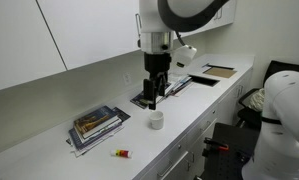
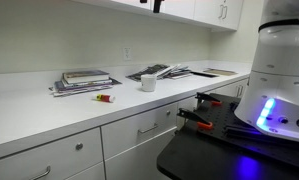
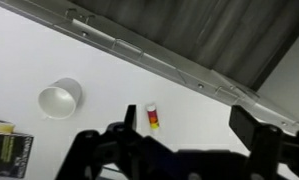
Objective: Move the white mug to the left
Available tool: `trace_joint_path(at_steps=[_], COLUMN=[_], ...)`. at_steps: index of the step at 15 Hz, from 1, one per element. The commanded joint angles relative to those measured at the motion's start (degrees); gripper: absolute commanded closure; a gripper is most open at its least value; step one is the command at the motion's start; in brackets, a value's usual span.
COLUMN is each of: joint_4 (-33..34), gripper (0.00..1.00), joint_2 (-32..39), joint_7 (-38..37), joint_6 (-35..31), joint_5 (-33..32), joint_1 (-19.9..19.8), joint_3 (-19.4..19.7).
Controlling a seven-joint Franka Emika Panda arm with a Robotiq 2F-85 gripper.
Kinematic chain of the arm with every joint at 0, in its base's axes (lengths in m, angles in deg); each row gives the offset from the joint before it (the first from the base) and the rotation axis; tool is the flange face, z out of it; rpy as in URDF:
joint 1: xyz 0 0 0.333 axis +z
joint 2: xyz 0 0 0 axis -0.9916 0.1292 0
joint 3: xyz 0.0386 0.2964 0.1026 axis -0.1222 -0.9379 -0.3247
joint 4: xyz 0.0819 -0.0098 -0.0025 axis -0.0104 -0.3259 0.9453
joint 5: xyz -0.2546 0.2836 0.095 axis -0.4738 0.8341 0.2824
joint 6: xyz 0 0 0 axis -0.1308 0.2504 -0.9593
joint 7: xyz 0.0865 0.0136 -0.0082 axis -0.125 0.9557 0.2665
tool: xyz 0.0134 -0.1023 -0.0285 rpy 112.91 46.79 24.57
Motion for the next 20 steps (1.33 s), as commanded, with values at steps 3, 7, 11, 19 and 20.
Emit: trace_joint_path(at_steps=[3,7,11,19,20], joint_4=[0.2,4.8,11.3,24.1,25.0], gripper=[0.00,0.00,0.00,0.00,0.02], joint_2=[18.0,33.6,44.2,61.6,63.2], joint_7=[0.7,1.4,4.1,5.8,4.8], joint_6=[-24.5,-31.4,-31.6,-30.0,-29.9], joint_5=[-4.6,-5.0,-3.7,-4.3,-5.2], joint_1=[-6.6,-9.4,-10.5,-12.8,-12.5], joint_3=[4.1,7.7,9.1,8.2,8.7])
